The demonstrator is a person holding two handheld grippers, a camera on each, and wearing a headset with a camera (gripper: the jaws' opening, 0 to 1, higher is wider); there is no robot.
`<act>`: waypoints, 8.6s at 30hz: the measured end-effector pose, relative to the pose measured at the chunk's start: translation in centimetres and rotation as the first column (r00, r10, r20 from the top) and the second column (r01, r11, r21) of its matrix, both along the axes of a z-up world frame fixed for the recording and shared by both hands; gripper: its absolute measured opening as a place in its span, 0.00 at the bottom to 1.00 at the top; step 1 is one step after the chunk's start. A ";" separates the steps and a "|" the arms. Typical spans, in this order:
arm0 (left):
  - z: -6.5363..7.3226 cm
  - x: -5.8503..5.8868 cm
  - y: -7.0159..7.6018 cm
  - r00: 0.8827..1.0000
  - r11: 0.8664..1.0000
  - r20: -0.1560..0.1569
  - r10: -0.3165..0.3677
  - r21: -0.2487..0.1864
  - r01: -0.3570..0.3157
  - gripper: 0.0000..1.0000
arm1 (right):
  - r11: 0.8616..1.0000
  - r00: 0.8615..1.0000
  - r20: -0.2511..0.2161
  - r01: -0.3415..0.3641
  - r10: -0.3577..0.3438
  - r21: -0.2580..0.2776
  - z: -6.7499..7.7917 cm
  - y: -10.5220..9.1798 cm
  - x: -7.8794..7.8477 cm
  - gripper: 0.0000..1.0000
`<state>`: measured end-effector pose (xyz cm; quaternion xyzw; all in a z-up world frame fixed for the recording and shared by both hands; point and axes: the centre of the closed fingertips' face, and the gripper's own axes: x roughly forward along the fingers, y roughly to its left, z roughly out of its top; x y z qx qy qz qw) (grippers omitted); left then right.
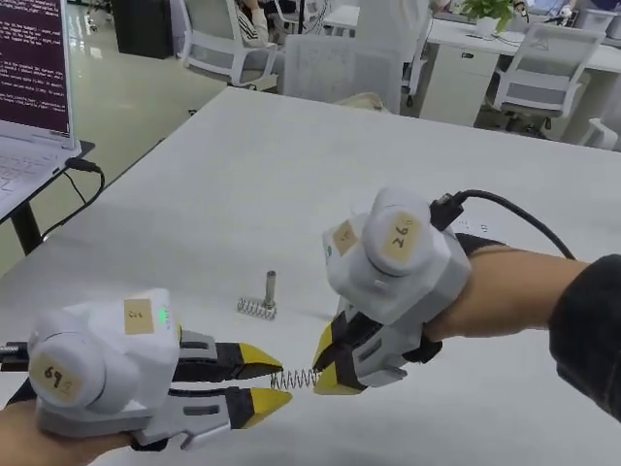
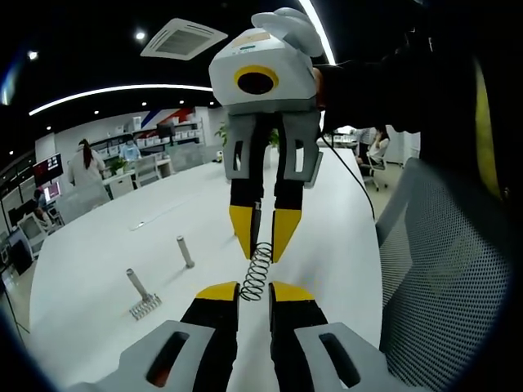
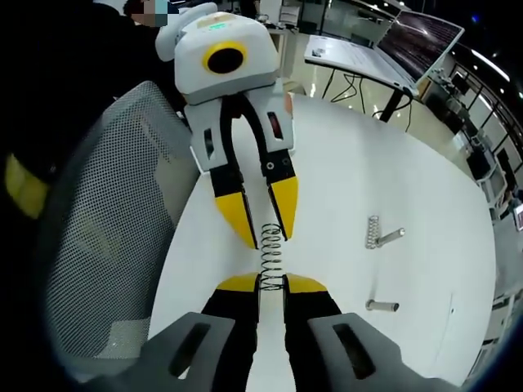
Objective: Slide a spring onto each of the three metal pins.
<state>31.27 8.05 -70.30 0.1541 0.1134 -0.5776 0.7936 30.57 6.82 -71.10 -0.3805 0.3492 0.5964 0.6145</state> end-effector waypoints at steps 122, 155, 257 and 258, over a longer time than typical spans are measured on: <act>-0.9 4.1 3.7 0.960 0.957 -0.104 0.260 -0.101 -0.270 0.85 | 0.825 0.915 0.029 0.350 -0.403 0.443 6.0 -1.9 6.8 0.07; -1.7 4.7 4.3 0.953 0.954 -0.124 0.275 -0.091 -0.287 0.81 | 0.692 0.759 0.077 0.541 -0.647 0.478 3.5 -5.4 14.7 0.07; -2.4 4.9 4.9 0.949 0.952 -0.138 0.285 -0.071 -0.296 0.75 | 0.725 0.768 0.037 0.587 -0.640 0.361 -3.8 -6.2 14.7 0.15; -2.3 4.9 4.9 0.949 0.953 -0.138 0.284 -0.072 -0.296 0.75 | 0.723 0.766 0.038 0.588 -0.642 0.364 -3.7 -6.3 14.8 0.17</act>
